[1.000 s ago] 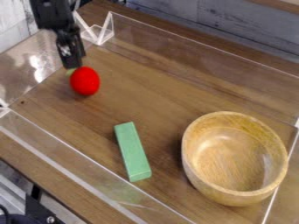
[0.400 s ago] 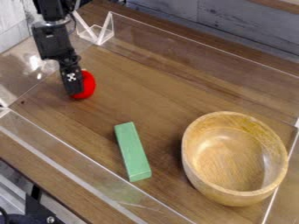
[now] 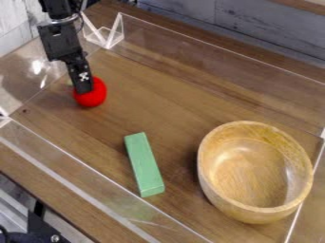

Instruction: Move the red object to the left side of the table

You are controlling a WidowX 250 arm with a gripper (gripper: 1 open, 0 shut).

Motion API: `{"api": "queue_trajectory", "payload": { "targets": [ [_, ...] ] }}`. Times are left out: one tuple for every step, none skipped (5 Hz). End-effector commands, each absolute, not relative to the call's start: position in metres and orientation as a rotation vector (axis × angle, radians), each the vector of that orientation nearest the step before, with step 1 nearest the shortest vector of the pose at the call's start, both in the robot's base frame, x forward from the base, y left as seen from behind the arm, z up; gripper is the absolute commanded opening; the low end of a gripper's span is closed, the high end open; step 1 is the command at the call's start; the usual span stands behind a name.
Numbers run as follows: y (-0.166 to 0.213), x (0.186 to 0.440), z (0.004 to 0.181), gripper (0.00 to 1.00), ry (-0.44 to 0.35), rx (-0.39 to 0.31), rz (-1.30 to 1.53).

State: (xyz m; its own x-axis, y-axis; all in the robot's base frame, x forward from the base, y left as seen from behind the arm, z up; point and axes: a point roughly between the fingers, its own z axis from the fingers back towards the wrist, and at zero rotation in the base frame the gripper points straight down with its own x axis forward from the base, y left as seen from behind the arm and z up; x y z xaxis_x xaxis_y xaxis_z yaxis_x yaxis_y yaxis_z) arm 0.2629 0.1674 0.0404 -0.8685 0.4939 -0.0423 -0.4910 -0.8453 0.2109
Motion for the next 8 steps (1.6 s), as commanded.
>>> {"api": "queue_trajectory", "payload": {
  "targets": [
    [0.177,0.27,0.058,0.0,0.268,-0.034,2.693],
    [0.171,0.278,0.045,0.0,0.291,-0.031,2.7],
    [0.167,0.285,0.033,0.0,0.32,-0.033,2.715],
    [0.176,0.288,0.026,0.0,0.342,-0.035,2.726],
    [0.185,0.289,0.02,0.0,0.358,-0.034,2.729],
    [0.182,0.289,0.023,1.0,0.368,-0.041,2.774],
    [0.191,0.285,0.027,1.0,0.38,-0.053,2.843],
    [0.201,0.281,0.03,1.0,0.389,-0.062,2.912]
  ]
}}
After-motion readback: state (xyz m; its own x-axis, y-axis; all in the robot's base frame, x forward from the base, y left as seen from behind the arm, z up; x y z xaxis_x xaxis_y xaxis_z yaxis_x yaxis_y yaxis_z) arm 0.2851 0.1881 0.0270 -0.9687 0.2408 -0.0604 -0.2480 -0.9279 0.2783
